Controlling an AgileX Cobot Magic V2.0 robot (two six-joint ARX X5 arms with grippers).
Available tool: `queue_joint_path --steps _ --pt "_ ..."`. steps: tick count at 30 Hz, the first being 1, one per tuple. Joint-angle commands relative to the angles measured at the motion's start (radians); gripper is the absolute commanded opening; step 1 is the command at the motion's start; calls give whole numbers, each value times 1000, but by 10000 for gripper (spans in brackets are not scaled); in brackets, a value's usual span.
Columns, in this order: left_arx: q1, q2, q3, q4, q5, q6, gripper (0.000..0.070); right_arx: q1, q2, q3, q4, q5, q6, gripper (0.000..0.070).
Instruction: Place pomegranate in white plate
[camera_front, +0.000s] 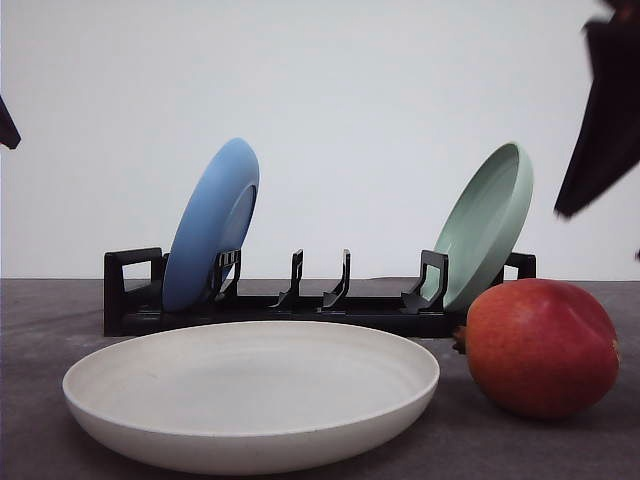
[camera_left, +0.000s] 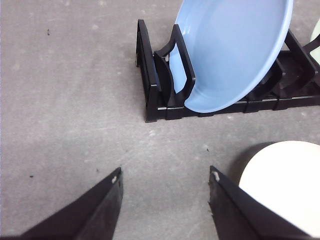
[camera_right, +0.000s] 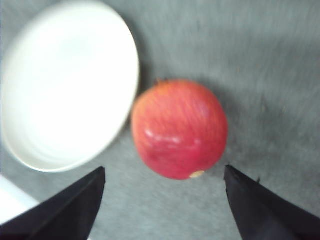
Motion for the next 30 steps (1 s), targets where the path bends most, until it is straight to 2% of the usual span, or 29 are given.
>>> queue_joint_path --steps 1,4,6,8,13,24,27,30 --pt "-2 3 7 11 3 10 313 20 47 33 8 31 3 486" --pt "-2 3 7 11 3 9 313 47 118 60 17 98 -24 546" --pt "-2 3 7 11 4 9 313 58 160 69 46 113 -48 580" --pt "-2 3 7 11 3 9 313 64 197 70 84 111 -64 586" --pt "-2 3 7 11 3 9 312 66 283 70 141 111 -76 587" --pt "-2 4 7 11 3 10 312 66 423 70 172 92 -91 584" --pt "-2 4 7 11 3 10 312 66 426 70 172 92 -90 523" --pt "-2 4 7 11 3 10 312 66 421 80 154 93 -90 508"
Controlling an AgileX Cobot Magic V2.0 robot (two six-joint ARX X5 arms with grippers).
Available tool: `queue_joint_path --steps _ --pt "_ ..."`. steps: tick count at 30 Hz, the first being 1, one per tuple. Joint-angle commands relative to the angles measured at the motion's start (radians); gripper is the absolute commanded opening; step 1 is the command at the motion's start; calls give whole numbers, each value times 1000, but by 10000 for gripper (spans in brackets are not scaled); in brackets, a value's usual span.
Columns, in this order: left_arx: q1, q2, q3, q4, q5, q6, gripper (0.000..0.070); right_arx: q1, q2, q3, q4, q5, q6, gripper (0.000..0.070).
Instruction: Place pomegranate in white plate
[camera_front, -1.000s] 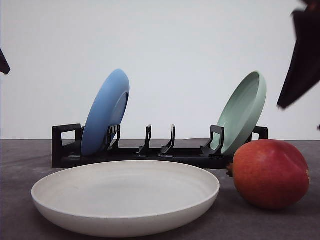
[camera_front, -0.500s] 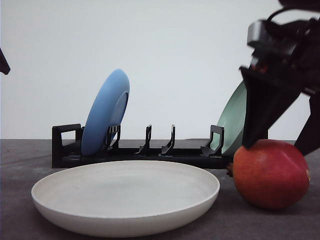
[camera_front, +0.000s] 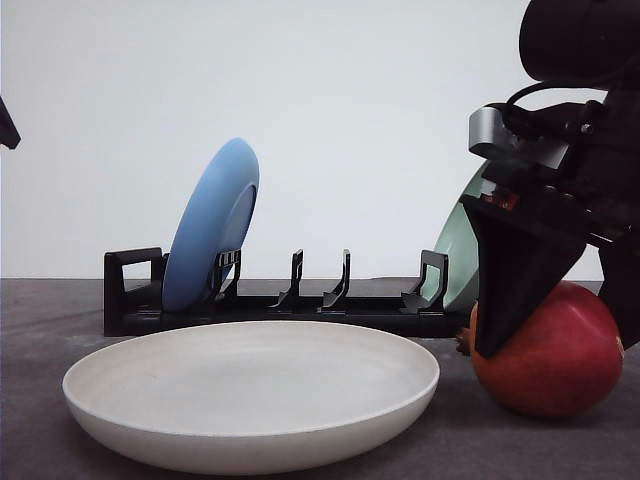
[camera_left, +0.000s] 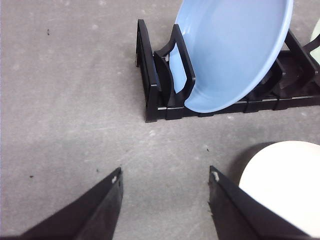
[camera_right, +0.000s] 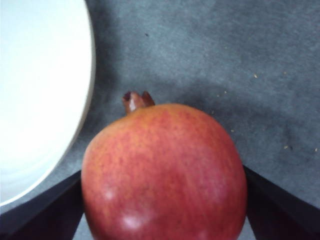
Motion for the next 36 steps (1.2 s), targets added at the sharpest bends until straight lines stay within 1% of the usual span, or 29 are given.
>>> queue_joint_path --steps 1,3,6,9,12,17,20,22,25,30,36 --pt "-2 4 7 11 3 10 312 4 8 35 -36 12 -11 508" --pt "-2 4 7 11 3 10 312 4 9 80 -106 23 -19 509" --pt "-2 4 7 11 3 10 312 10 11 164 -196 20 -51 509" --pt "-2 5 7 11 3 9 312 37 17 230 -213 20 -72 509" --pt "-2 7 7 11 3 9 312 85 36 268 -174 16 -83 509" --pt "-2 9 7 11 3 9 312 181 93 273 -41 -35 -69 509" --pt "-2 9 7 11 3 9 312 246 142 273 43 -36 -74 509" --pt "-2 9 7 11 3 9 312 285 177 273 105 -36 -89 509" --pt "-2 9 7 11 3 9 312 327 227 273 182 -33 -97 509" --pt "-2 9 7 11 3 9 312 359 297 273 238 -30 -95 509" --pt "-2 9 7 11 3 9 312 364 342 273 237 -25 -93 509"
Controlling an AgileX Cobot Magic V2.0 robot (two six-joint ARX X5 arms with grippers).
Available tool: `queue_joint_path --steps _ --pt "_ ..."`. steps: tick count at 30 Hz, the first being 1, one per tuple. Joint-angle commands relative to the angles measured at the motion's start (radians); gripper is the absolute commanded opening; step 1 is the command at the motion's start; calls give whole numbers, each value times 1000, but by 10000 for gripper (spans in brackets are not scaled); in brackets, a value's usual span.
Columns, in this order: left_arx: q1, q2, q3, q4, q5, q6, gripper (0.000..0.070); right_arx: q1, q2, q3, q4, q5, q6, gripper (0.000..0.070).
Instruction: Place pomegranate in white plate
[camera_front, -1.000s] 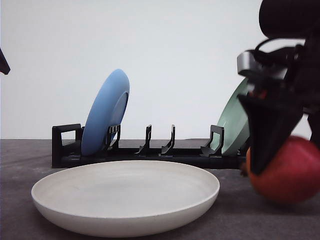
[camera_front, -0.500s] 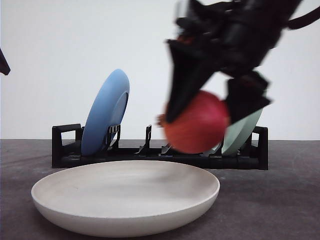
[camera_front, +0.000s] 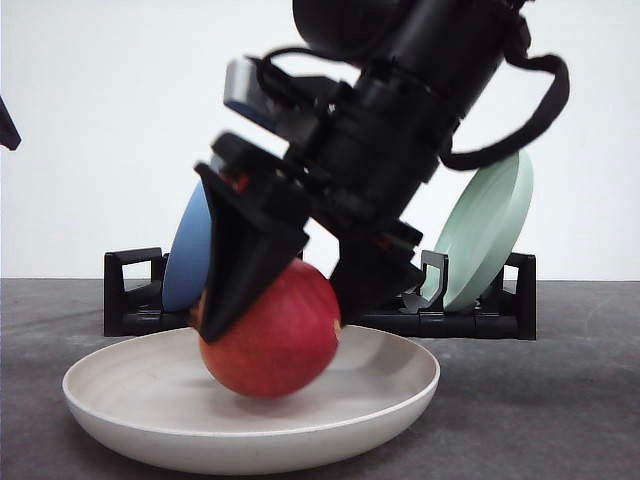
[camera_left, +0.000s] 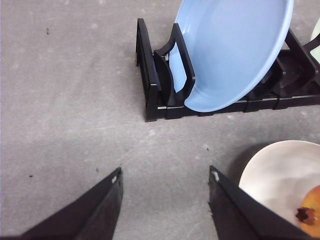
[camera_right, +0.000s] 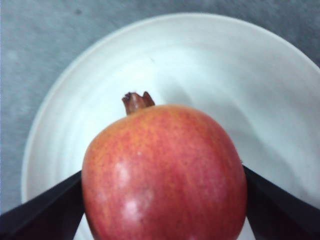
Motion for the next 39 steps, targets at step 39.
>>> queue_joint_path --steps 39 --pt "-2 6 7 11 3 -1 312 -343 -495 -245 113 -100 -14 561"
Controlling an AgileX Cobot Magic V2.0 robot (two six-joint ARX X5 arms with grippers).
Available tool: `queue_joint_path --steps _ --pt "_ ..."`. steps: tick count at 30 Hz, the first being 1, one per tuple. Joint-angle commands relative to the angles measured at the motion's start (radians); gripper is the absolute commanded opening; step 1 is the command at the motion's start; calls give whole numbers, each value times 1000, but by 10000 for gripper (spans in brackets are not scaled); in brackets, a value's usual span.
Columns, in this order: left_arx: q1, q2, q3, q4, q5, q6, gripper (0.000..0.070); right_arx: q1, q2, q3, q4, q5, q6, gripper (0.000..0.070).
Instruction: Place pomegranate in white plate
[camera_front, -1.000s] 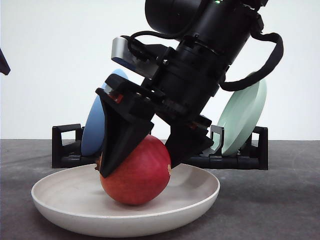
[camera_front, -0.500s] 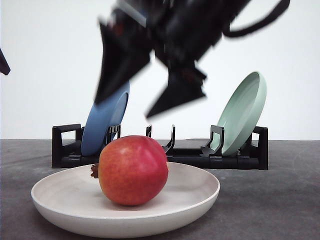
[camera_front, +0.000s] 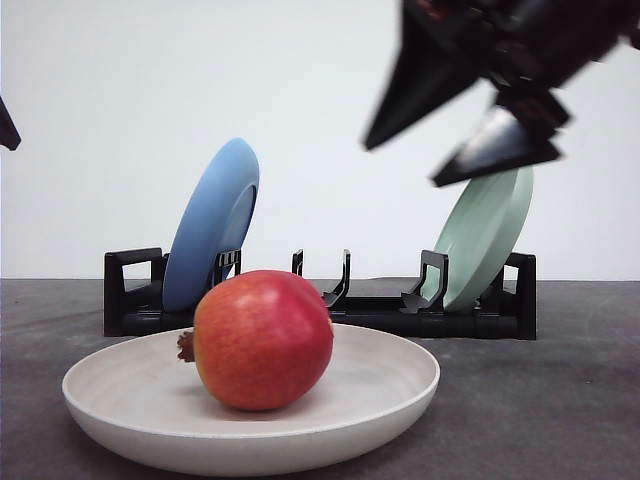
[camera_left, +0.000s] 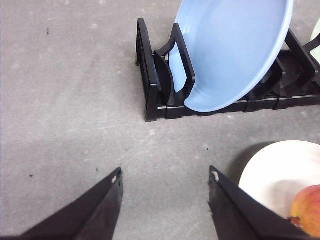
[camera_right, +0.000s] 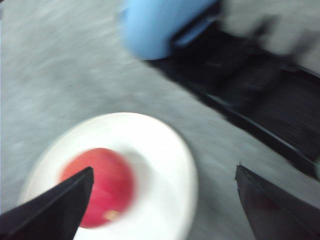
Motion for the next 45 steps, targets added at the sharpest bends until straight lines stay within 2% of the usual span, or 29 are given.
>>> queue_joint_path --steps 1,9,14,19,20,21,22,23,24,30,45 --pt "-2 6 7 11 3 -1 312 -28 -10 -25 5 -5 30 561" --pt "-2 6 7 11 2 -1 312 -143 -118 -184 77 36 109 530" --pt "-2 6 7 11 2 -1 312 -160 -172 -251 139 103 136 530" --pt "-2 6 7 9 3 -1 312 -160 -176 -251 143 111 130 531" --pt "-2 5 7 9 3 -1 294 -160 -176 -251 140 111 132 502" --pt "-2 5 7 9 3 -1 252 -160 -177 -251 135 111 137 437" --pt "-2 5 7 9 3 0 87 -160 -176 -251 131 111 138 221" --pt "-2 5 7 10 3 0 5 -160 -176 -251 127 112 138 74" --pt "-2 5 7 12 3 -1 14 -160 -176 -251 124 114 137 7" --pt "-2 -2 7 -33 3 0 6 -160 -175 -251 139 114 137 17" --pt "7 -14 -1 -26 3 0 6 -160 -175 -251 147 113 137 17"
